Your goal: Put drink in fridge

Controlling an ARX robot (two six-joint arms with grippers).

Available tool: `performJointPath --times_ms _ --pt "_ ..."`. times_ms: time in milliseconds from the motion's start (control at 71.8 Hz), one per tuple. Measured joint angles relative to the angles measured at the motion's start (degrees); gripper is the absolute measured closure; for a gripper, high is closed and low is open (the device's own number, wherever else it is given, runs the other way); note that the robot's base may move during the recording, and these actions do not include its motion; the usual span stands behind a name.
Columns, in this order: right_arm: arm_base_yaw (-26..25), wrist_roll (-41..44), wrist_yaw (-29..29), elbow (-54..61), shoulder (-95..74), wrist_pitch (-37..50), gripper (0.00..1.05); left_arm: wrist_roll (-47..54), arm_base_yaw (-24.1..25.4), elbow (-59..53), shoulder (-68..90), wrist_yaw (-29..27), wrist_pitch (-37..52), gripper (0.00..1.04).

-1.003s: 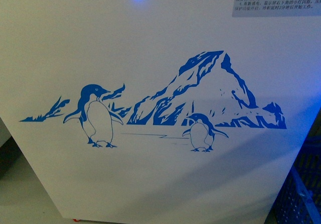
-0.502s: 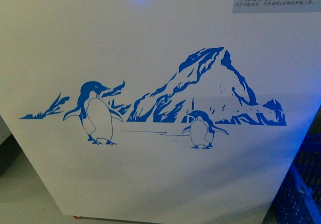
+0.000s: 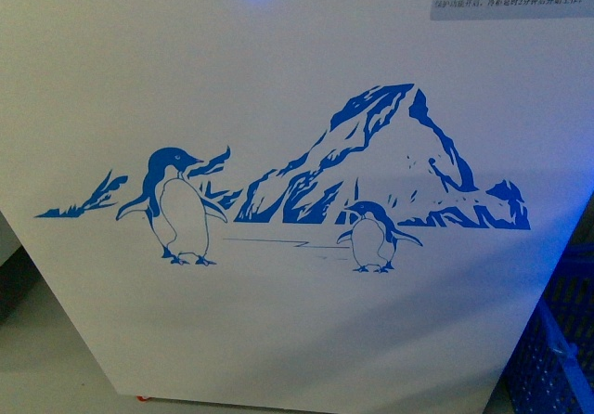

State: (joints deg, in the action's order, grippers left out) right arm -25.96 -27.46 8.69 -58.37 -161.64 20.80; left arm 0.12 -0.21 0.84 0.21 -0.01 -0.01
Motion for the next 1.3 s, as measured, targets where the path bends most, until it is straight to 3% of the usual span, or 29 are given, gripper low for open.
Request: performJointPath --times_ms 362,571,934,1129,1296 --pt "2.9 4.0 -4.3 11.7 27.7 0.4 0.63 0.0 0.0 0.0 0.0 0.0 0.0 0.08" --pt "4.5 12.3 -12.6 23.0 64.5 -7.6 0.64 0.0 0.0 0.0 0.0 0.0 0.0 0.08" --pt "6.1 22.9 -22.9 24.6 109.8 -18.4 0.64 0.0 0.0 0.0 0.0 0.0 0.0 0.08" --pt "9.5 24.0 -23.1 23.9 123.9 -24.9 0.64 0.0 0.0 0.0 0.0 0.0 0.0 0.08" --pt "13.5 23.5 -19.1 23.8 130.2 -27.6 0.64 0.0 0.0 0.0 0.0 0.0 0.0 0.08"
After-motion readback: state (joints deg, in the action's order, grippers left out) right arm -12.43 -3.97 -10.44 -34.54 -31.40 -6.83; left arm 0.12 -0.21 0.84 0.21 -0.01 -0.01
